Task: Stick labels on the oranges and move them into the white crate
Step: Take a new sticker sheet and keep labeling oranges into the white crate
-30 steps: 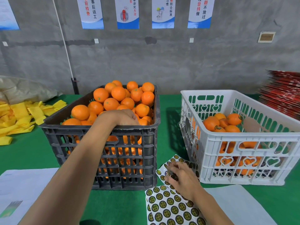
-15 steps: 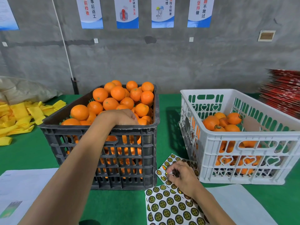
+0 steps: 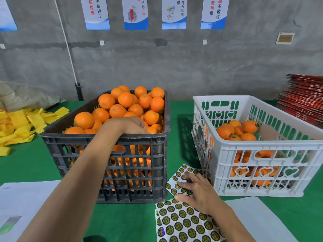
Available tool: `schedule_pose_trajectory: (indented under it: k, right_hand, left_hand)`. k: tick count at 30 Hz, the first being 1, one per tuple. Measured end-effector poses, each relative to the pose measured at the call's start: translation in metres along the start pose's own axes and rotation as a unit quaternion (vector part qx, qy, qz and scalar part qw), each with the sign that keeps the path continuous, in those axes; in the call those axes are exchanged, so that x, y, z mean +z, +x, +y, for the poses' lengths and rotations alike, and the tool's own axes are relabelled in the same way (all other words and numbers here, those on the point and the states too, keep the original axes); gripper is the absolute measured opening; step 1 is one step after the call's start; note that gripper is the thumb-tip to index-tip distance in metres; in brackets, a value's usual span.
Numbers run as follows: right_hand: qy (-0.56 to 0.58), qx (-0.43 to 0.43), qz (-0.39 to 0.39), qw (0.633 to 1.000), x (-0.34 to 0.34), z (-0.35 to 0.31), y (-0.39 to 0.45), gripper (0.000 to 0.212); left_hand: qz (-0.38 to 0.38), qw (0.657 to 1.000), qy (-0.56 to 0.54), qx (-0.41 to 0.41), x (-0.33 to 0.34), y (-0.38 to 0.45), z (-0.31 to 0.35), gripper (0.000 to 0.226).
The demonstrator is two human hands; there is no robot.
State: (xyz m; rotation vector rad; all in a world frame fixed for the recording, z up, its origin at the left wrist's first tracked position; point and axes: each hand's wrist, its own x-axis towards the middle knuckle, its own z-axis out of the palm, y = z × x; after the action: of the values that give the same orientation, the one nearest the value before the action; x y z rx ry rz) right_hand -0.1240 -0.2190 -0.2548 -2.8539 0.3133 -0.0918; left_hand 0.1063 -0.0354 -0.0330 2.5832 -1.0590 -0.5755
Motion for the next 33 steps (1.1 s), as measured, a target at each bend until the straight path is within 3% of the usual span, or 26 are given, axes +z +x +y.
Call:
schedule_pose_trajectory:
  k: [6,13,22,33]
  right_hand:
    - [0.102,-0.021,0.048,0.993,0.001,-0.011,0.001,0.035]
    - [0.150,-0.024,0.024,0.988,-0.001,-0.007,0.001,0.028]
    - [0.085,-0.026,0.053,0.995,0.000,-0.011,-0.003,0.011]
    - [0.056,-0.018,0.088,0.994,-0.010,-0.027,-0.006,0.010]
  left_hand:
    - [-0.003,1.000,0.000,-0.007,0.000,-0.001,0.001,0.022]
    - [-0.003,1.000,-0.007,-0.004,-0.001,-0.003,0.002,0.023]
    - [0.001,1.000,-0.002,-0.002,0.000,-0.005,0.003,0.012]
    - [-0.003,1.000,-0.012,-0.002,0.000,-0.006,0.005,0.011]
